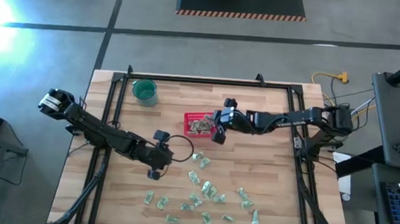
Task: Pick and place items into bin
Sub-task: Put the stevia packet into the red bin
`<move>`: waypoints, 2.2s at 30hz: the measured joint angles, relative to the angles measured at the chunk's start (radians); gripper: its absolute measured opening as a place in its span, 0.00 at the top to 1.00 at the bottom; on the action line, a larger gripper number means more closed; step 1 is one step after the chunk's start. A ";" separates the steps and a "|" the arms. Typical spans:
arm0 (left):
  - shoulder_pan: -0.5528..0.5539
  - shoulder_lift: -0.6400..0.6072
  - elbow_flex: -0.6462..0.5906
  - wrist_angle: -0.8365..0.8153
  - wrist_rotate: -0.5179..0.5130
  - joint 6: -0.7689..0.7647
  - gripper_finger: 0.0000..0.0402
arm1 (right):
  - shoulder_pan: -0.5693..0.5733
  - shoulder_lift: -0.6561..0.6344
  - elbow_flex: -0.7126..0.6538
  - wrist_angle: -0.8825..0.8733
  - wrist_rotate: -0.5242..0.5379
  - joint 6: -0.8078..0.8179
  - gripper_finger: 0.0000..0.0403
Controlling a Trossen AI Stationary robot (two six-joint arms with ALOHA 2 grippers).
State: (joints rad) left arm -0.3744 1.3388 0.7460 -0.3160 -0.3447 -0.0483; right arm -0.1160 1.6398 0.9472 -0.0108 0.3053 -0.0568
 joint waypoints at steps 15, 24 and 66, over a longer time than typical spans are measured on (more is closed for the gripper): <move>-0.001 0.000 -0.033 -0.007 0.169 -0.113 0.65 | 0.006 -0.030 0.016 -0.067 0.000 -0.030 0.63; -0.110 0.000 -0.118 0.126 0.243 -0.181 0.65 | 0.057 -0.101 0.021 -0.245 -0.131 0.009 0.63; -0.222 0.255 -0.146 0.555 0.349 -0.183 0.65 | 0.106 -0.118 0.017 -0.248 -0.134 0.023 0.72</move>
State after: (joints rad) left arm -0.5961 1.5933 0.5995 0.2390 0.0047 -0.2312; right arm -0.0105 1.5219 0.9646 -0.2583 0.1711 -0.0334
